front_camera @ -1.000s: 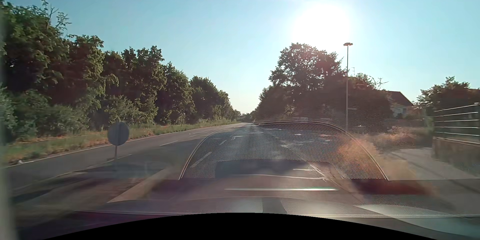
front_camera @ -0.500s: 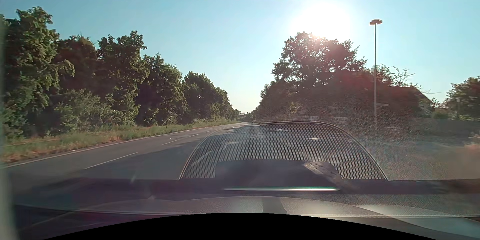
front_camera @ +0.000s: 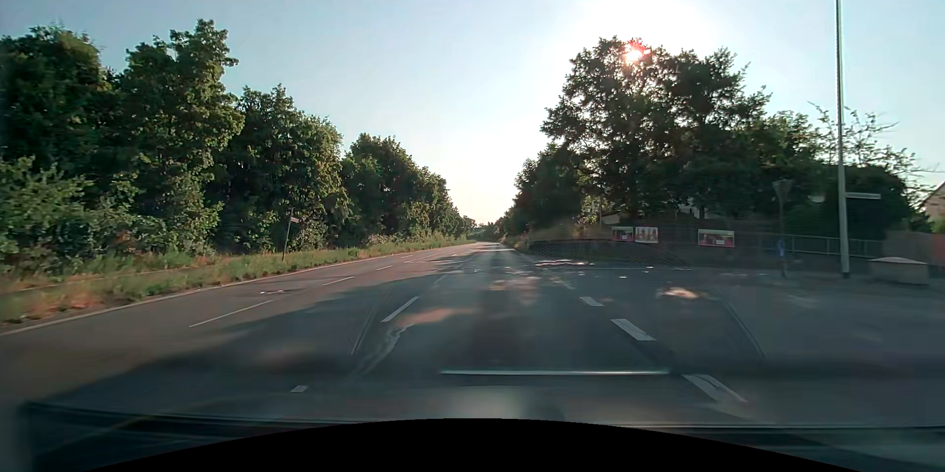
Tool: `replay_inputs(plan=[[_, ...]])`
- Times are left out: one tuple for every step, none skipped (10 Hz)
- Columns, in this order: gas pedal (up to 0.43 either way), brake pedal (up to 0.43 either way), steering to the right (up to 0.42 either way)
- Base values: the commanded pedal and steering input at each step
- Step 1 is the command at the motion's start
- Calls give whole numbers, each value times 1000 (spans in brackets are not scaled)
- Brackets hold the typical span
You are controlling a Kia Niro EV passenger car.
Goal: Follow the waypoints while adhering to traffic rules and regulations
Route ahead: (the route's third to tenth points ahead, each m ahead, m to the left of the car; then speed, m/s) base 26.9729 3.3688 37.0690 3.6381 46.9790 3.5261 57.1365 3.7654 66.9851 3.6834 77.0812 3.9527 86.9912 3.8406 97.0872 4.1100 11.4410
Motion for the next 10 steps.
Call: replay_inputs(plan=[[87, 0, -3], [98, 0, -3], [110, 0, -3], [130, 0, -3], [138, 0, -3], [138, 0, -3], [138, 0, -3], [150, 0, -3], [150, 0, -2], [150, 0, -3]])
